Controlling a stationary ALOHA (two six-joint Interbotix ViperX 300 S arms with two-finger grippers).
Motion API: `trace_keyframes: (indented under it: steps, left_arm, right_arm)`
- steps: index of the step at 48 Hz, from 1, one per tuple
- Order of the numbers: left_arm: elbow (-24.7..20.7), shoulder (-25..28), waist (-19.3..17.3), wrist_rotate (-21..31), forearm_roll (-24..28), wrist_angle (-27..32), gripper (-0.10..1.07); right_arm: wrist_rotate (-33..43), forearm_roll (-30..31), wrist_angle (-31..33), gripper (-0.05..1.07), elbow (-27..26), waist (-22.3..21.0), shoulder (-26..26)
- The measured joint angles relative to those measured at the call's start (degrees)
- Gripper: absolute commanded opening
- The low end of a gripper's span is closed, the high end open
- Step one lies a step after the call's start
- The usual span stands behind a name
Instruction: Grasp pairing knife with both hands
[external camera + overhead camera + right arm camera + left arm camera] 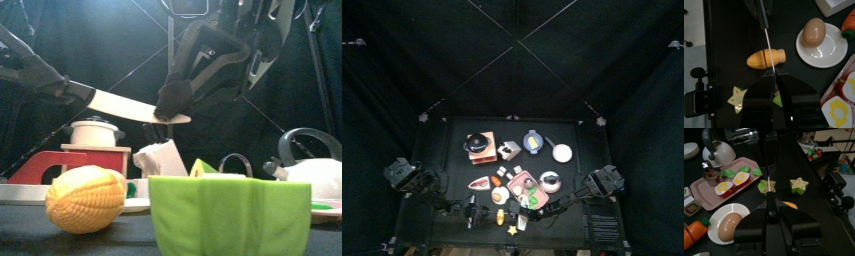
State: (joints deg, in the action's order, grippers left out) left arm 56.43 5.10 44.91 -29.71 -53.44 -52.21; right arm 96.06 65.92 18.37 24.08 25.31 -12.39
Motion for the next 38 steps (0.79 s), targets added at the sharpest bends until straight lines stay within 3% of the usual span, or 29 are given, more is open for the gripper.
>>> trace_keyframes:
  steps: [18,38]
  left_arm:
    - [-0.26,0.97,0.26,0.35,-0.09,0.70,0.56]
    - [-0.26,1.85,0.70,6.68,-1.76,2.99,0.55]
  right_arm:
    - [0.00,-0.09,-0.97,0.47,-0.18,-0.09,-0.53]
    - [0.00,-0.18,-0.97,0.47,-1.23,-0.18,-2.11]
